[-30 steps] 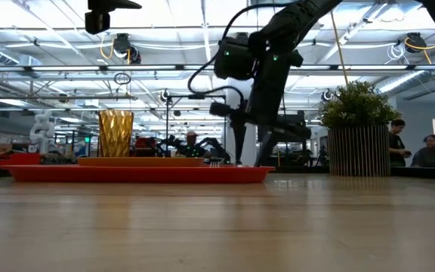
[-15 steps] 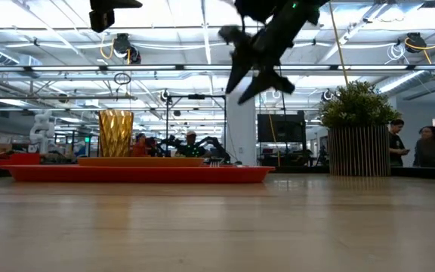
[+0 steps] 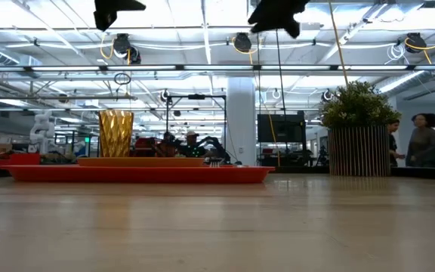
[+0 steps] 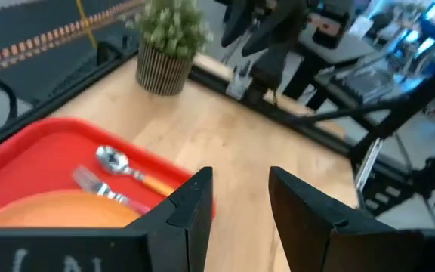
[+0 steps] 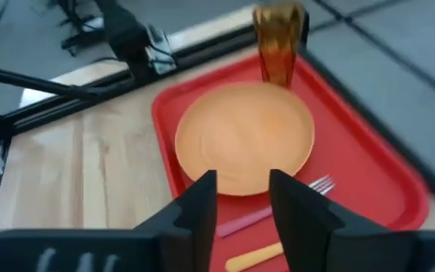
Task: Pick and place plate/cup/fork/spoon on tray
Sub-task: Return to Home Position
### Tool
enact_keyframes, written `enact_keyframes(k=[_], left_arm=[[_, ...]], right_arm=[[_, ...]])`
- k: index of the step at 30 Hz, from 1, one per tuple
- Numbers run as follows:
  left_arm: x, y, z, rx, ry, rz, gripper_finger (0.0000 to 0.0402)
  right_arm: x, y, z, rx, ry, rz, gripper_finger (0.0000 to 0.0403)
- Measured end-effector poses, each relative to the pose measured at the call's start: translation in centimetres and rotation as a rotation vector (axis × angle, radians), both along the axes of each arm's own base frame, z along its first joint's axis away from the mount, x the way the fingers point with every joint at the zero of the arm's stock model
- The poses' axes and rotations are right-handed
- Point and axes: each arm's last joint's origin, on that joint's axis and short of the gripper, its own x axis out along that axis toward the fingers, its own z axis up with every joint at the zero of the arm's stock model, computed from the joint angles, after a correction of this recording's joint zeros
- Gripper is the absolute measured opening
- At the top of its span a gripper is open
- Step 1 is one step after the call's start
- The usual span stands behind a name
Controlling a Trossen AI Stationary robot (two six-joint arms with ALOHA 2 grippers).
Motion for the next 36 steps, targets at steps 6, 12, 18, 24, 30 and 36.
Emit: enact_keyframes(k=[6,12,18,24,30,36], left_arm=[[0.3,0.0,1.0,-0.037,-0.107,0.023,0.0131],[0.5,-0.9,1.2,0.041,-0.126,-0.045,0.0103],[0.9,-1.7,1.1,0.164,-0.108,-0.022,0.001],[0.5,-1.6,0.2,0.182,0.004,0.036,0.0015],[0.0,-1.6,-1.0,0.164,0.136,0.029,0.0004],[-0.1,-1.4,-1.5,0.29,0.214,0.023,0.0014]], right_arm=[[-3.2,0.9,2.7,-0.046,-0.109,0.102,0.004],[-5.9,1.7,2.6,-0.107,-0.143,0.189,0.0008],[-8.4,2.6,0.5,-0.127,-0.169,0.221,0.0002],[-10.2,3.3,-3.1,-0.174,-0.26,0.267,0.0001],[-11.2,3.7,-6.4,-0.266,-0.419,0.364,0.0],[-11.7,3.8,-9.6,-0.291,-0.485,0.361,0.0]])
